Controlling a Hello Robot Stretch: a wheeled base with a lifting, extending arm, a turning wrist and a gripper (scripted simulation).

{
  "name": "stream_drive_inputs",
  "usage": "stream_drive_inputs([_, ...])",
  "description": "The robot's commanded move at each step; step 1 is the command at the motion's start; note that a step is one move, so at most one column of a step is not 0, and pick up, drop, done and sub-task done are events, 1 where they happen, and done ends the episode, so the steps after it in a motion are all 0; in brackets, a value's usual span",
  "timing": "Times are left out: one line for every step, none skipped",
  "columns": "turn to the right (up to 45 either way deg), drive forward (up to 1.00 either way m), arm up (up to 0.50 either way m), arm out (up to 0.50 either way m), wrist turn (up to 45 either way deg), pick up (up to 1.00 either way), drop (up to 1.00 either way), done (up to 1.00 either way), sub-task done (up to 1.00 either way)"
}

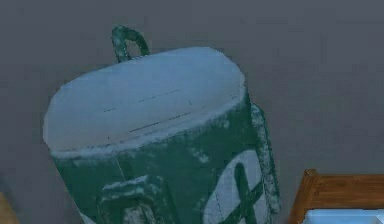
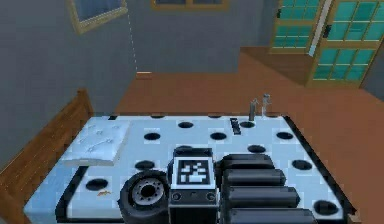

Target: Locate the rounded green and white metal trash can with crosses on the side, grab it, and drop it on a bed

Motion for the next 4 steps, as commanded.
stream_drive_inputs([3.0,0.0,0.0,0.0,0.0,0.0,0.0,0.0,0.0])
stream_drive_inputs([0.0,0.0,0.0,0.48,0.0,0.0,0.0,0.0,0.0])
stream_drive_inputs([0.0,0.0,0.0,0.0,45.0,0.0,0.0,0.0,0.0])
stream_drive_inputs([0.0,0.0,0.0,0.0,45.0,0.0,0.0,0.0,0.0])
